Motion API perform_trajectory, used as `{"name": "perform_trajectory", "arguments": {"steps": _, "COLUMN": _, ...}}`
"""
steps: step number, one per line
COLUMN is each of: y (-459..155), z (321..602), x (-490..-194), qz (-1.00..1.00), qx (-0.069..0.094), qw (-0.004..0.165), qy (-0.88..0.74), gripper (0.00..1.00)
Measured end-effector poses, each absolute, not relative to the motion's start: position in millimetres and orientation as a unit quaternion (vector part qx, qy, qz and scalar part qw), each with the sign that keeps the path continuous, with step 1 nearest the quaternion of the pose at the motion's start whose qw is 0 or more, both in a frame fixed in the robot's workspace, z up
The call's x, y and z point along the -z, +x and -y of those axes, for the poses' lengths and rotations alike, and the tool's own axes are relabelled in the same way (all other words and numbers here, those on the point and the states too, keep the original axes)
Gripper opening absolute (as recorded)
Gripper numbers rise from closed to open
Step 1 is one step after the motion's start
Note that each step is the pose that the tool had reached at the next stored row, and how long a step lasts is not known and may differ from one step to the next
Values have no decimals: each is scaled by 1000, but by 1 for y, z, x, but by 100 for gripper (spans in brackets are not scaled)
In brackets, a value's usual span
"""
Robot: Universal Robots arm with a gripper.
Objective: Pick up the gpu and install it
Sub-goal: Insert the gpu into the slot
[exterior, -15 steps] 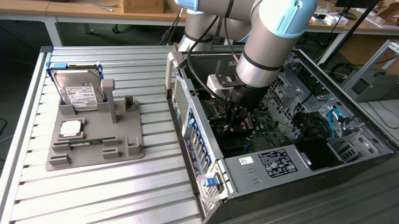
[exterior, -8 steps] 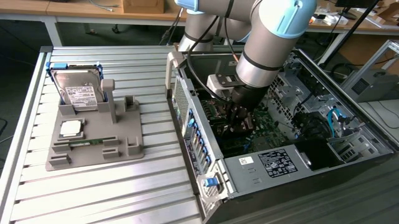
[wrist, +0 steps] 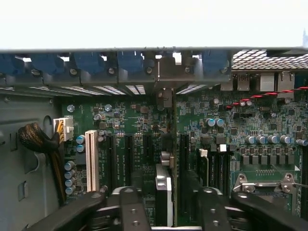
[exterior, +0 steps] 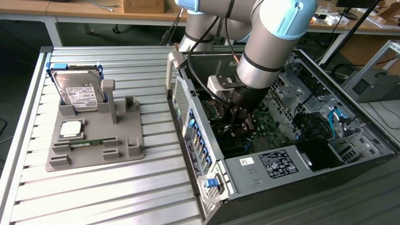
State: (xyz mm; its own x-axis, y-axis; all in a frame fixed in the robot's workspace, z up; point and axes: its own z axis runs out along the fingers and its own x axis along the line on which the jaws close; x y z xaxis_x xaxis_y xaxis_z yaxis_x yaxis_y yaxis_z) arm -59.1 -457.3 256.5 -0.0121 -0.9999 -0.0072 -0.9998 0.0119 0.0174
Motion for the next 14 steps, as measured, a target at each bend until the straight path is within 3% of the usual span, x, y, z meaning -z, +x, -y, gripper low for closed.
{"name": "perform_trajectory", "arguments": {"steps": 1, "y": -59, "z": 457, "x": -257, "qz": 711, "qx": 9, "qw": 4, "qy": 703, "gripper": 53}}
{"name": "perform_trajectory", "arguments": {"steps": 7, "y": -59, "z": 457, "x": -260, "qz": 711, "qx": 8, "qw": 4, "qy": 703, "gripper": 53}}
{"name": "perform_trajectory", "arguments": {"steps": 14, "y": -59, "z": 457, "x": -290, "qz": 711, "qx": 8, "qw": 3, "qy": 703, "gripper": 53}}
